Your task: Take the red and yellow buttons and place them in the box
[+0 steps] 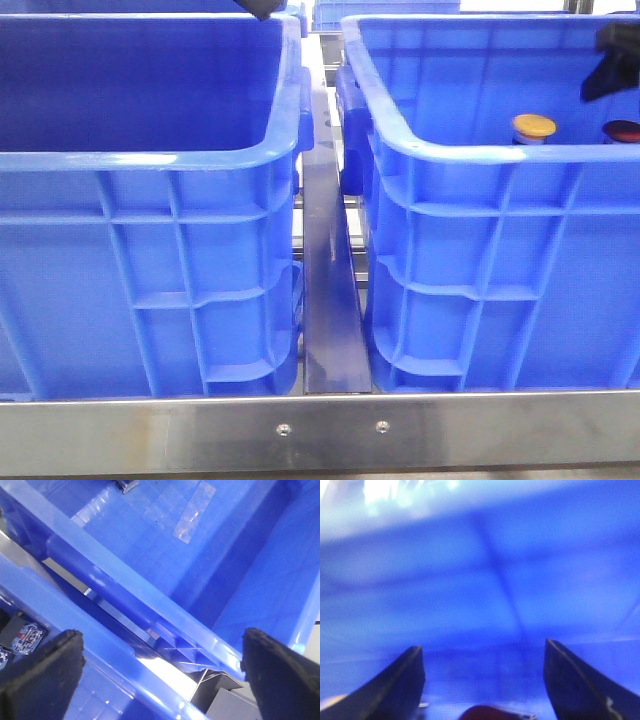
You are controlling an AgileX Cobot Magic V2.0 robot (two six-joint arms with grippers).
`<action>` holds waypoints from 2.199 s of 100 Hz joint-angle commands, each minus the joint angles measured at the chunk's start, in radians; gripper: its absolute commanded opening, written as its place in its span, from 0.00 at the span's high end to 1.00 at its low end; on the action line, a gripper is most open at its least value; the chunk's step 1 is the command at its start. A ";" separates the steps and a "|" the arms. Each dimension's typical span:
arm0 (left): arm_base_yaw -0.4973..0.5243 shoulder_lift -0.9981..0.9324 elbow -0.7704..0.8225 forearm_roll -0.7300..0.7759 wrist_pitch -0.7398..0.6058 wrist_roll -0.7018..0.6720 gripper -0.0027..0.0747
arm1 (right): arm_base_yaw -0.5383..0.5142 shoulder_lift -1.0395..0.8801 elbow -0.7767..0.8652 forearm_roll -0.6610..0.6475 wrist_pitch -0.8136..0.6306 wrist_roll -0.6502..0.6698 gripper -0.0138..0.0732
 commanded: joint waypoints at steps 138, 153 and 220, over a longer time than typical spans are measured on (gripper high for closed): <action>0.455 -0.329 0.133 0.339 -0.182 -0.242 0.99 | 0.069 -0.990 0.520 0.018 0.078 -0.015 0.96; 0.516 -0.475 0.249 0.359 -0.251 -0.242 0.99 | 0.084 -0.993 0.520 0.018 0.108 -0.015 0.96; 0.594 -1.143 0.856 0.362 -0.545 -0.242 0.99 | 0.084 -1.365 0.737 0.018 0.088 -0.015 0.96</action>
